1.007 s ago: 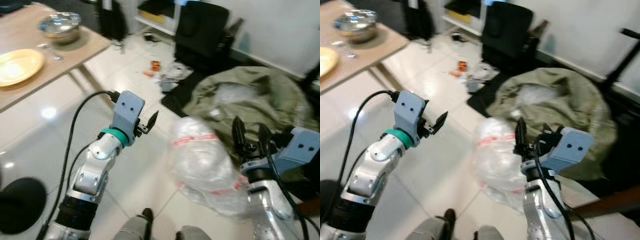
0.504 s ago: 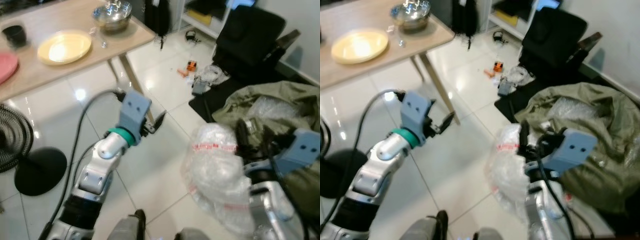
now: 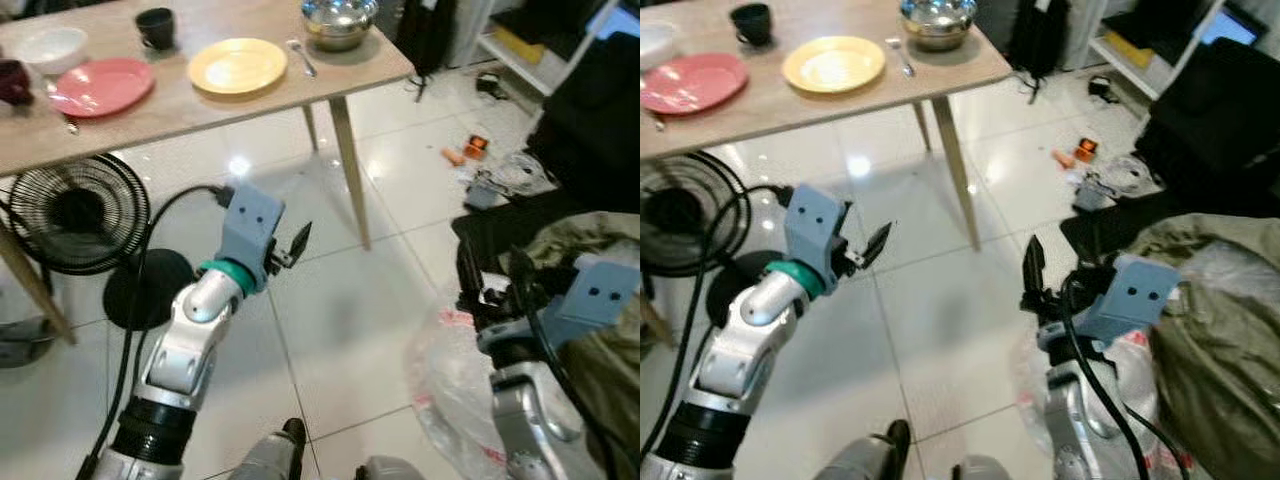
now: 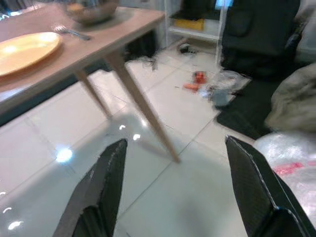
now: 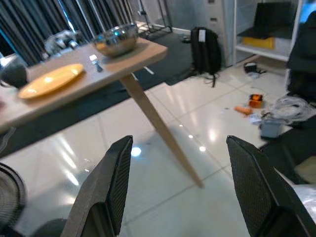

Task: Setting the table

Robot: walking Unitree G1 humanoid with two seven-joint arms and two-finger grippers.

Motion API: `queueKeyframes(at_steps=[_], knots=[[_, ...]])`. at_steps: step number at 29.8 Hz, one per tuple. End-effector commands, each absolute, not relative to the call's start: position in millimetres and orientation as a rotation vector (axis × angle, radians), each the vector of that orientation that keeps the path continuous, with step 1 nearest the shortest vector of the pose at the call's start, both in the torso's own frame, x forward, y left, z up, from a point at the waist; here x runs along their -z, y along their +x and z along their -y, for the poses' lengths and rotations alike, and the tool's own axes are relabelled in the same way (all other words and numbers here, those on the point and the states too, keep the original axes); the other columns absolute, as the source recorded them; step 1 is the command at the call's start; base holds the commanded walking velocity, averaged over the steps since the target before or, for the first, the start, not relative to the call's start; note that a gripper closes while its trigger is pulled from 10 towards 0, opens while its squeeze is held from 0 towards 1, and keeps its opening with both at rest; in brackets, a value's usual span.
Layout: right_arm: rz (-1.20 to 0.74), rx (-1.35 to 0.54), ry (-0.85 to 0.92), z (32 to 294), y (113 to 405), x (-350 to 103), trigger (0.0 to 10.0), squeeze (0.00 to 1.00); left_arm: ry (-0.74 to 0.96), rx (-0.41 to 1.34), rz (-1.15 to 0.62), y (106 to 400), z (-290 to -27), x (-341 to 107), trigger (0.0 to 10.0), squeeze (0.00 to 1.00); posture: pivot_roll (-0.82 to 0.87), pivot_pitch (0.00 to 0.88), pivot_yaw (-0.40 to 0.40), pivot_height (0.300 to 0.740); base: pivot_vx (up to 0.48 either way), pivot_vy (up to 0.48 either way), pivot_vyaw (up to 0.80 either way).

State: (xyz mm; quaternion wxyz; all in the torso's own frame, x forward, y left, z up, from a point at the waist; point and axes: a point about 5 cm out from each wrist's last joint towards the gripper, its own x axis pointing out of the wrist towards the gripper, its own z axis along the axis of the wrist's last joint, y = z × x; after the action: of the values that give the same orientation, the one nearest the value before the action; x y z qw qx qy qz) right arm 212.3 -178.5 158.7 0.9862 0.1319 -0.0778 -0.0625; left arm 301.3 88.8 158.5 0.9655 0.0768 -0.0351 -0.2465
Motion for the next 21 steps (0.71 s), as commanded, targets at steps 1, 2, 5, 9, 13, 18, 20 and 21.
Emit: queueKeyframes(at_steps=[1,2,5,9,13,18,20,21], knots=[[0.144,0.099,0.293,172.3,213.5,-157.1,10.0,0.0,0.172,0.464,0.033,301.5,-99.6,-150.7,10.0,0.0,-0.04,0.0,0.068,0.74,0.0,0.0,0.77],[0.144,0.099,0.293,172.3,213.5,-157.1,10.0,0.0,0.172,0.464,0.033,301.5,-99.6,-150.7,10.0,0.0,-0.04,0.0,0.068,0.74,0.0,0.0,0.77],[0.143,0.093,0.293,171.3,213.5,-157.0,10.0,0.0,0.173,0.459,0.032,301.6,-99.8,-150.6,10.0,0.0,-0.04,0.0,0.068,0.74,0.0,0.0,0.77],[0.143,0.09,0.292,170.8,213.5,-157.1,10.0,0.0,0.172,0.455,0.032,301.7,-100.1,-150.4,10.0,0.0,-0.04,0.0,0.066,0.74,0.0,0.0,0.77],[0.144,0.084,0.289,170.5,213.9,-157.6,10.0,0.0,0.176,0.439,0.03,302.4,-101.0,-149.9,10.0,0.0,-0.04,0.0,0.064,0.74,0.0,0.0,0.77],[0.147,0.086,0.281,170.2,214.7,-158.6,10.0,0.0,0.176,0.409,0.031,304.5,-102.0,-149.9,10.0,0.0,-0.04,0.0,0.062,0.74,0.0,0.0,0.46],[0.161,0.115,0.285,173.4,216.5,-160.1,10.0,0.0,0.185,0.354,0.041,309.5,-103.6,-151.4,10.0,0.0,-0.04,0.0,0.063,0.74,0.461,0.0,0.0],[0.161,0.115,0.285,173.4,216.5,-160.1,10.0,0.0,0.185,0.354,0.041,309.5,-103.6,-151.4,10.0,0.0,-0.04,0.0,0.063,0.74,0.461,0.0,0.0]])
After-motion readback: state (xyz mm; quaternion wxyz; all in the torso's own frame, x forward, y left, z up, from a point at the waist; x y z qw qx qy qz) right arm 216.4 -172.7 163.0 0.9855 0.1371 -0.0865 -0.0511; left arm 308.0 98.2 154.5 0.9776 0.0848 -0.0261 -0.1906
